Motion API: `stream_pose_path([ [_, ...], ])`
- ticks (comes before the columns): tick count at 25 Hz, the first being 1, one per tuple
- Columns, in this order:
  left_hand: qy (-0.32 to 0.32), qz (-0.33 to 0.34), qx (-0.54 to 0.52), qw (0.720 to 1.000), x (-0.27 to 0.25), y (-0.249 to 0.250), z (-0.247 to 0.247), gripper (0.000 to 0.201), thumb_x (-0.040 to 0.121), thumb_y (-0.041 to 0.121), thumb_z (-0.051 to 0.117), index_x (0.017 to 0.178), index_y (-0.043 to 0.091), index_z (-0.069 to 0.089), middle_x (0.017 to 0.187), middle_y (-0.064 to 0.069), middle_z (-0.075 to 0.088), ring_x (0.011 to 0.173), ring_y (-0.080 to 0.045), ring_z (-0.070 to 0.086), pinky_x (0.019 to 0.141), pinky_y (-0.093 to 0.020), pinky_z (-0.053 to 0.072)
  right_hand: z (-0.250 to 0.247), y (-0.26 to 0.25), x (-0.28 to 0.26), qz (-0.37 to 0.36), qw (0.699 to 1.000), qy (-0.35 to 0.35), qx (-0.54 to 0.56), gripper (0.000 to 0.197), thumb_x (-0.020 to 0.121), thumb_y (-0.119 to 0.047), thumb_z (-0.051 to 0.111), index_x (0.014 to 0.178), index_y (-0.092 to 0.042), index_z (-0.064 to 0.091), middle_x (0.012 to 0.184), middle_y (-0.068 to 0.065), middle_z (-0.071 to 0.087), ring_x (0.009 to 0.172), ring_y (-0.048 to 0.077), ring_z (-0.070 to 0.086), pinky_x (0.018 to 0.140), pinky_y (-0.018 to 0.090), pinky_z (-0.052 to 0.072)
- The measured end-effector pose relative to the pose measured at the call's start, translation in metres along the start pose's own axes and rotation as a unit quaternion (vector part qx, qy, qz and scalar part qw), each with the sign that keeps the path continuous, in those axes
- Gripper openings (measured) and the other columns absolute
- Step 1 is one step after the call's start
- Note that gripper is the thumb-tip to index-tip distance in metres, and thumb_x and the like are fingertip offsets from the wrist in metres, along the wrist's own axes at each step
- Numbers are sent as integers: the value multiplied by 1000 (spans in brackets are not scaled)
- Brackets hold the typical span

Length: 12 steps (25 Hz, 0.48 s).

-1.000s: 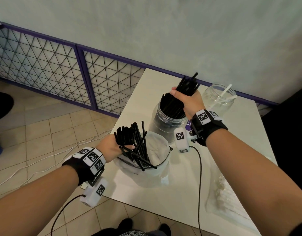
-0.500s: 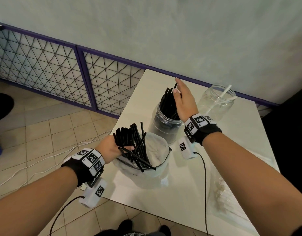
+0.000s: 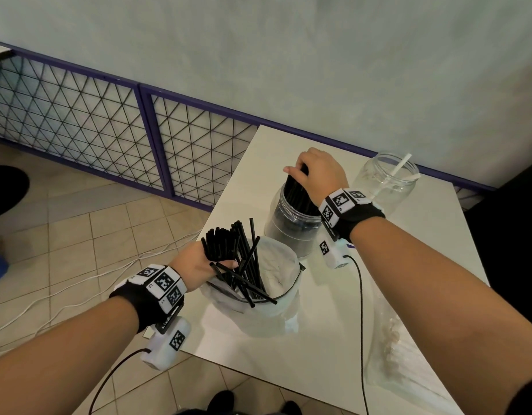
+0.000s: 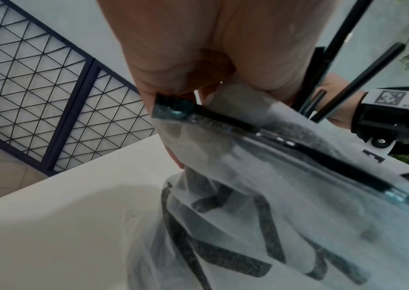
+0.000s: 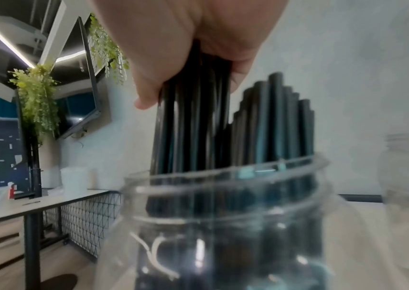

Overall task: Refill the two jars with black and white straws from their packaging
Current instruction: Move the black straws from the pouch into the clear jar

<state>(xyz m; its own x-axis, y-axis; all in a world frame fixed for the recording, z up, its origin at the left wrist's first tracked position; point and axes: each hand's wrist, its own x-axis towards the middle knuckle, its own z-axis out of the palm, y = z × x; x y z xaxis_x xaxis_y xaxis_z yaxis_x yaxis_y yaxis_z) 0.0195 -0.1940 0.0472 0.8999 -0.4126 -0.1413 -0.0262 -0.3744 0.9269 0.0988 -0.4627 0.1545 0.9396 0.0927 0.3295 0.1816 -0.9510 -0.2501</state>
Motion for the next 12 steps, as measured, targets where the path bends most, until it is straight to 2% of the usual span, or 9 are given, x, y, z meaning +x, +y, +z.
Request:
stream_pose_path([
  [3,1,3,-14,1000,0,-1,-1,29,56,53,73,78,37,64,82,-10,64,81,-32,59,88,-57,48,4,7,-7,-19,995,-67,-73,40,95,-48,43,90,-13,61,89,2,54,91,25,49,77,36,39],
  [5,-1,2,-25,1000,0,0,-1,27,55,52,74,77,38,65,83,-12,65,83,-34,60,89,-57,48,9,12,-12,-26,995,-93,-27,46,96,-50,33,100,-16,64,101,3,58,101,27,48,85,36,35],
  [7,-6,4,-31,999,-2,1,-2,25,54,51,73,75,40,66,80,-5,64,79,-25,59,89,-55,48,3,19,-19,4,993,-20,114,51,97,-47,23,109,-18,64,110,2,59,108,25,49,93,31,32],
  [9,-4,0,-28,1000,-2,1,-2,26,53,53,72,74,37,65,79,-2,64,78,-20,58,89,-53,49,-6,26,-31,31,977,80,194,47,100,-38,26,122,-13,59,123,6,57,118,22,48,103,29,30],
  [10,-2,-1,-24,1000,-2,1,-2,29,53,53,72,74,34,65,79,-4,64,79,-21,58,88,-53,49,-7,29,-40,28,976,95,193,47,100,-37,27,127,-11,55,129,7,54,122,21,45,106,30,30],
  [12,2,-4,-23,1000,-1,-2,-3,32,52,54,72,75,33,65,81,-5,65,80,-22,60,89,-53,49,-5,33,-56,-20,989,53,138,53,98,-44,30,137,-11,44,140,8,45,130,21,38,111,31,26],
])
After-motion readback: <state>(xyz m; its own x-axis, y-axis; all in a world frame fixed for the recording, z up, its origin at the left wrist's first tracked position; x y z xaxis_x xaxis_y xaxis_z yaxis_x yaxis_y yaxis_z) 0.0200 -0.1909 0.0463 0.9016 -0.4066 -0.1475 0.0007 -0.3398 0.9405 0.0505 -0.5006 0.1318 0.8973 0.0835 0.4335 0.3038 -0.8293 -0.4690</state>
